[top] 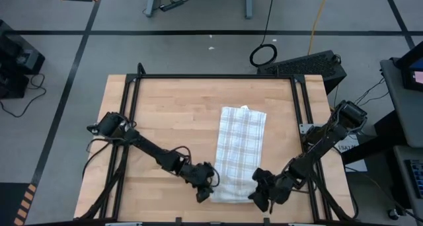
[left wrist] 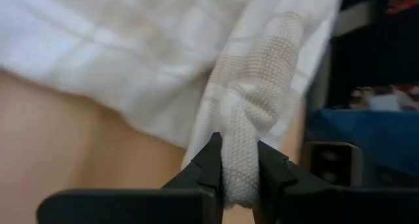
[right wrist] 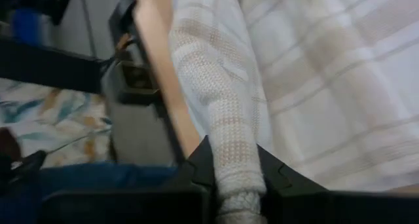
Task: Roll towel into tight, uniform cylinder
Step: Roll the white towel
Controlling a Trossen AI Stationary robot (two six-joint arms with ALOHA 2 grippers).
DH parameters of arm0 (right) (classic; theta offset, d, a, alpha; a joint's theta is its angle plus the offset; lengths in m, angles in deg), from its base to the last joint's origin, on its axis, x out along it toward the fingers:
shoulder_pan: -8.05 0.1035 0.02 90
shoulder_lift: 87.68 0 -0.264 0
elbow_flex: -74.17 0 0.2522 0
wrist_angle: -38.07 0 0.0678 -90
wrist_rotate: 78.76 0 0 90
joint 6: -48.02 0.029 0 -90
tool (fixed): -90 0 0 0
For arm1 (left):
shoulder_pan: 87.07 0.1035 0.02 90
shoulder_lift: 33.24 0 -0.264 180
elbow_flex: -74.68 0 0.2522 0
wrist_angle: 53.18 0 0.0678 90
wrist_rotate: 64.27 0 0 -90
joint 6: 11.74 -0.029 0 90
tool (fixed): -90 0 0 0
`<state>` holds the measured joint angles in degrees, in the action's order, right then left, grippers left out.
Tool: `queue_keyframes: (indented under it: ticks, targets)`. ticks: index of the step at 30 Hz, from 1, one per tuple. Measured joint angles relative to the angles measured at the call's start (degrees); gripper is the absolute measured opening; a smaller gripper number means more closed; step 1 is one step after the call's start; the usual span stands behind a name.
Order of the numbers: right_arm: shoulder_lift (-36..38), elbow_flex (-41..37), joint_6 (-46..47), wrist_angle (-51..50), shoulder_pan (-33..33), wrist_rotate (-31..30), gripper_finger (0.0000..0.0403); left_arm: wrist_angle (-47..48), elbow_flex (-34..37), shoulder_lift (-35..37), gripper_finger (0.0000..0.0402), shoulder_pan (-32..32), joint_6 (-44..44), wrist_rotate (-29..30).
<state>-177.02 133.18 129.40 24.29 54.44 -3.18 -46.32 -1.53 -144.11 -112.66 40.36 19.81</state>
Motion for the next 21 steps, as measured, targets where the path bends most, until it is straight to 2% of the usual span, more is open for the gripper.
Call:
queue_keyframes:
  ticks: [5,10,16,21]
  targets:
    - [0.02,0.0,-2.64,-3.59,-5.11,-0.15,0.0036,7.13,0.04,0.96,0.0044,3.38,-0.33,0.21]
    - [0.9,-0.07,-4.2,-1.11,-8.36,-0.05,0.0036,13.97,0.11,6.91,0.0016,5.25,-3.01,0.94]
    - [6.45,0.02,-8.77,-4.15,-11.76,-4.73,0.0033,24.38,0.11,18.1,0.0016,5.3,-8.63,12.84]
    - [8.57,0.04,-13.41,-5.73,-13.61,-5.28,0.0034,27.79,0.02,21.18,0.0016,5.01,-12.22,15.12]
